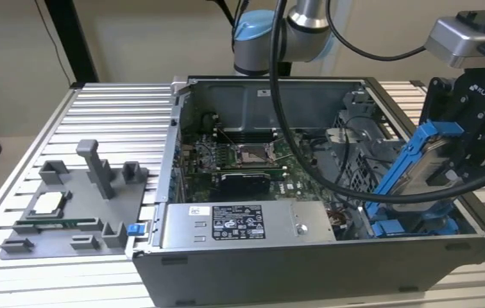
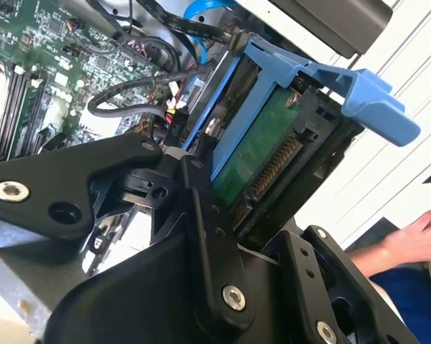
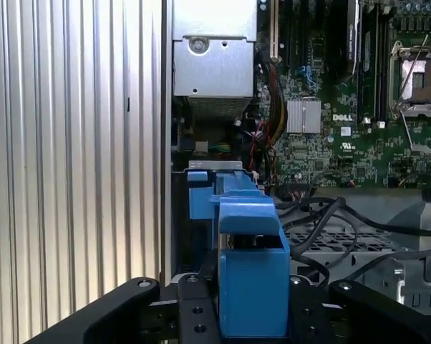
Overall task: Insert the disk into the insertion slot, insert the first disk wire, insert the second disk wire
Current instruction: 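Insert the disk into the insertion slot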
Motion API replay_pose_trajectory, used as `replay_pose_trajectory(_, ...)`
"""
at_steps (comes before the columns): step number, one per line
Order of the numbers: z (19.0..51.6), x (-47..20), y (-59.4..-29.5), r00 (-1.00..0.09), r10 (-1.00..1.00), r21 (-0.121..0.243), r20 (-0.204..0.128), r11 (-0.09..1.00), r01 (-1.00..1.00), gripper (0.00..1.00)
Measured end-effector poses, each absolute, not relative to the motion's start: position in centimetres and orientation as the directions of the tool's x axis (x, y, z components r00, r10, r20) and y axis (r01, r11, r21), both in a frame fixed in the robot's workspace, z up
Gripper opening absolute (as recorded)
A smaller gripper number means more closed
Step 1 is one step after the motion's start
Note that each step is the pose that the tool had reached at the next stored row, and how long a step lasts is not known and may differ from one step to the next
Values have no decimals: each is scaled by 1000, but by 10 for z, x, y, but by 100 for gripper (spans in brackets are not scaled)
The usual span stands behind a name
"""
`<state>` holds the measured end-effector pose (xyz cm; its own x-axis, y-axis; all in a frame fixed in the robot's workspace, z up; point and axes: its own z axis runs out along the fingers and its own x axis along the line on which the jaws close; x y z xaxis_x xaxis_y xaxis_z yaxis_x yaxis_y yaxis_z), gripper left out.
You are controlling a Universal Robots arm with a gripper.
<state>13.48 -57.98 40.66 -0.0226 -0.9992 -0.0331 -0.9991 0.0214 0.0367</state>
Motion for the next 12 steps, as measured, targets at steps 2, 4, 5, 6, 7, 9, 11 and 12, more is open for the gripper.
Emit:
replay_pose_trajectory(2, 405, 135, -580, -25, -999, 37, -35, 23, -999, 0)
replay_pose_trajectory(4, 403, 135, -580, -27, -999, 37, -37, 26, -999, 0)
replay_pose_trajectory(5, 402, 135, -580, -28, -999, 37, -38, 27, -999, 0)
replay_pose_trajectory(6, 401, 135, -580, -28, -999, 37, -38, 27, -999, 0)
replay_pose_trajectory(7, 400, 135, -580, -28, -999, 37, -38, 27, -999, 0)
replay_pose_trajectory(9, 397, 135, -580, -29, -999, 37, -39, 27, -999, 0)
replay_pose_trajectory(11, 395, 135, -580, -29, -999, 37, -39, 28, -999, 0)
replay_pose_trajectory(12, 393, 135, -580, -29, -999, 37, -39, 28, -999, 0)
